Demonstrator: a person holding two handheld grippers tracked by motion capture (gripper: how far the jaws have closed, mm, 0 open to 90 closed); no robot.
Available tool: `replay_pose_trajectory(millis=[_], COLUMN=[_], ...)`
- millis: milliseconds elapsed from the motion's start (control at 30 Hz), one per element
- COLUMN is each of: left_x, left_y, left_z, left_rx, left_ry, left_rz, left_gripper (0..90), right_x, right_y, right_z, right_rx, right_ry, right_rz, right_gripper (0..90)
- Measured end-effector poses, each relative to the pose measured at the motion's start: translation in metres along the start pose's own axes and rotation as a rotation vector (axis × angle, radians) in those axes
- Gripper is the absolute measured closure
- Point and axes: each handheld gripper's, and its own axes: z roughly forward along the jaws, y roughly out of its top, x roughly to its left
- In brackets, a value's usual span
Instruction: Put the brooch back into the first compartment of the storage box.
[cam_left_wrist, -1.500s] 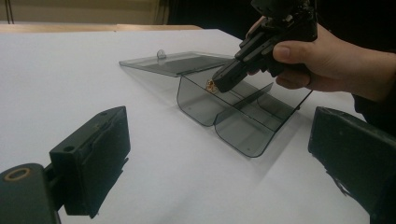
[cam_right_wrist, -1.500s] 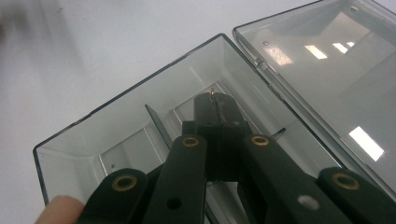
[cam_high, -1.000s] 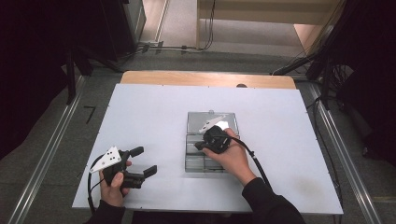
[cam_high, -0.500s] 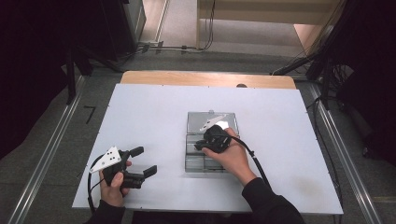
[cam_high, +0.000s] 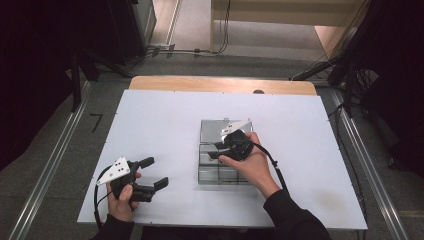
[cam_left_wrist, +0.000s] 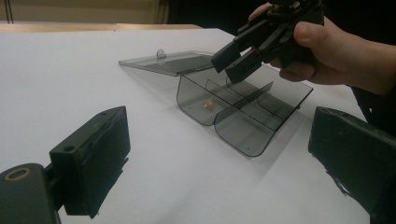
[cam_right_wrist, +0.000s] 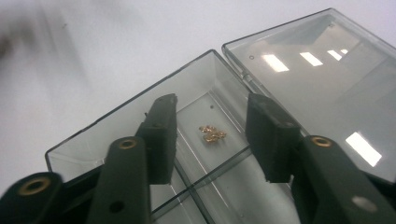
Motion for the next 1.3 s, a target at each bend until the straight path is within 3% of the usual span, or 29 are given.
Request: replay_pose_trajectory(millis=[467, 967, 1067, 1300], left_x=[0.0, 0.0, 0.0, 0.0], left_y=[0.0, -0.001, -0.001, -0.001], left_z=[0.001, 0.002, 0.002, 0.002], left_rx=[0.006, 0.01, 0.009, 0.008], left_ry=[0.001, 0.0, 0.0, -0.001], left_rz=[0.005, 0.006, 0.005, 0.0], left_gripper=[6.0, 6.0, 6.0, 6.0], right_x=[-0.006, -0.017, -0.021, -0.031], right_y=[0.001, 0.002, 0.001, -0.001], right_z=[-0.013, -0.028, -0.031, -0.037], right_rx=[-0.05, -0.086, -0.096, -0.108], right_ry=[0.086, 0.055, 0.06, 0.063], right_rz=[0.028, 0.045, 0.051, 0.074], right_gripper=[15.0, 6.3, 1.7, 0.0])
